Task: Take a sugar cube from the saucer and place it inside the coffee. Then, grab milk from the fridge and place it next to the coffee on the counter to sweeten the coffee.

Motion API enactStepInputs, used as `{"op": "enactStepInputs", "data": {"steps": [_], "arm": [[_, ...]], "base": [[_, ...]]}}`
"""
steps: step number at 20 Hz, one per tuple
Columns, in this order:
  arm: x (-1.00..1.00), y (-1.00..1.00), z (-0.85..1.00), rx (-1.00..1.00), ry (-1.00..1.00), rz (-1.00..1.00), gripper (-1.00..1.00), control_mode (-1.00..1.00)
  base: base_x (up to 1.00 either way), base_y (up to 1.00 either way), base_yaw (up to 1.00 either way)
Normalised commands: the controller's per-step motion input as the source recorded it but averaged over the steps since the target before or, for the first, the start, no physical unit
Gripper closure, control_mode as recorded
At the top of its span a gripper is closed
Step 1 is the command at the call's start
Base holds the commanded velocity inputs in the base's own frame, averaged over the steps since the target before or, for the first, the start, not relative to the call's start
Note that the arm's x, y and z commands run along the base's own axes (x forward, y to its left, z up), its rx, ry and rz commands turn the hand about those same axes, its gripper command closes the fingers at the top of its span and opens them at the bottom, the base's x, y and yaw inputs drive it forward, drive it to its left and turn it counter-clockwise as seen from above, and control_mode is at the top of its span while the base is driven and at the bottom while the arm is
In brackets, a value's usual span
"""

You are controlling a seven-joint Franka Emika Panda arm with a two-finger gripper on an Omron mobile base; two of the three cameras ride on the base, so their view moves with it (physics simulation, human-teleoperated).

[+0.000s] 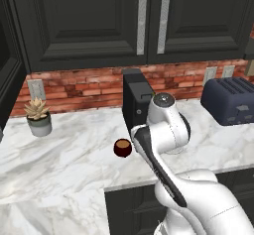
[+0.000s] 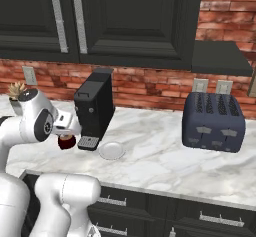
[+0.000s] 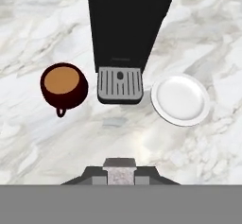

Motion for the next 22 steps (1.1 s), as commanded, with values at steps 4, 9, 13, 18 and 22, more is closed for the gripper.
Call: {"op": "enactStepInputs", "data": {"steps": [4,9,13,18,22], "arm": [[0.17,0.39,-0.21,0.00,0.00,0.00,1.00,-1.00],[0.21,0.41,-0.11,0.00,0.00,0.00,1.00,-1.00],[0.36,0.18,-0.01,0.00,0.03,0.00,1.00,-1.00],[0.28,0.17,-0.14,0.00,0.08,0.00,1.00,-1.00],[0.27,0.17,-0.19,0.00,0.12,0.00,1.00,-1.00]], "base": [[0.00,0.00,0.00],[0.00,0.00,0.00],[0.00,0.00,0.00],[0.00,0.00,0.00],[0.00,0.00,0.00]]}}
